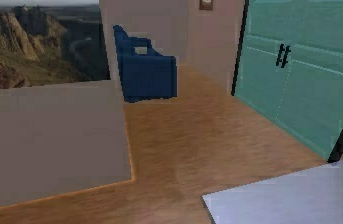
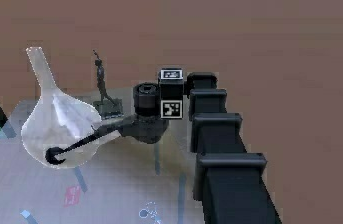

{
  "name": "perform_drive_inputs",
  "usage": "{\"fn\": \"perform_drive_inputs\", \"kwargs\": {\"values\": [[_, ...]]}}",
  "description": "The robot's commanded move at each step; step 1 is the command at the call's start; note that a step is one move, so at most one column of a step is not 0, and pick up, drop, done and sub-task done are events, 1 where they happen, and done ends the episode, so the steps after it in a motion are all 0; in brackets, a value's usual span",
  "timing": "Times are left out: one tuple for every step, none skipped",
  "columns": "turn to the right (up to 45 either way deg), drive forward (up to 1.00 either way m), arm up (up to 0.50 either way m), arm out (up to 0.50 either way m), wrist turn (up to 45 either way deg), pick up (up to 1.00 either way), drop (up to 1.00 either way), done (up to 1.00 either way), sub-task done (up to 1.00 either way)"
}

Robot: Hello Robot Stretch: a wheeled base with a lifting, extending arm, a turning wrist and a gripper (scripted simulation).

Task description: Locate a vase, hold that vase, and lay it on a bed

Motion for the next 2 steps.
{"fn": "perform_drive_inputs", "kwargs": {"values": [[0.0, 0.0, 0.0, 0.0, -45.0, 0.0, 0.0, 0.0, 0.0], [0.0, 0.0, 0.0, 0.0, -15.0, 0.0, 0.0, 0.0, 0.0]]}}
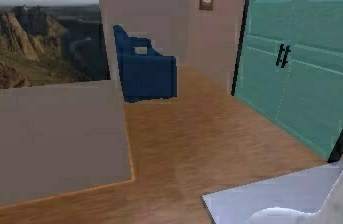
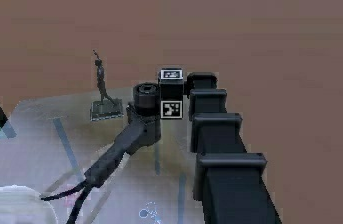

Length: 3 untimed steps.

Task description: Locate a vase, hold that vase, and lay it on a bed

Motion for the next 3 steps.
{"fn": "perform_drive_inputs", "kwargs": {"values": [[0.0, 0.0, 0.0, -0.16, 0.0, 0.0, 0.0, 0.0, 0.0], [-45.0, 0.0, 0.0, 0.0, 0.0, 0.0, 0.0, 0.0, 0.0], [-24.0, 0.0, 0.0, 0.0, 0.0, 0.0, 0.0, 0.0, 0.0]]}}
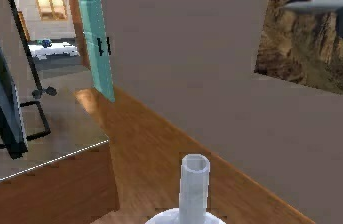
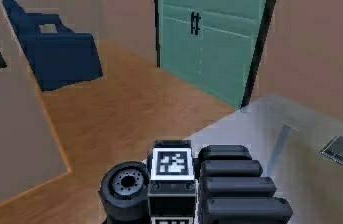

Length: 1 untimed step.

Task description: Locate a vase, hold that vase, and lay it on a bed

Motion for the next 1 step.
{"fn": "perform_drive_inputs", "kwargs": {"values": [[0.0, 1.0, 0.0, 0.0, 0.0, 0.0, 0.0, 0.0, 0.0]]}}
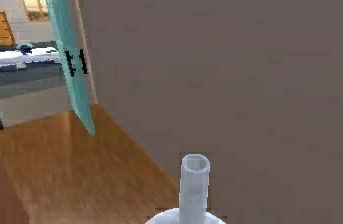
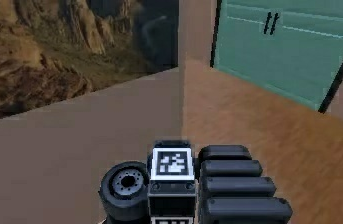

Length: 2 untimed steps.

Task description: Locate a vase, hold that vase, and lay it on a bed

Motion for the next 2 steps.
{"fn": "perform_drive_inputs", "kwargs": {"values": [[-6.0, 0.0, 0.0, 0.0, 0.0, 0.0, 0.0, 0.0, 0.0], [0.0, 0.2, 0.0, 0.0, 0.0, 0.0, 0.0, 0.0, 0.0]]}}
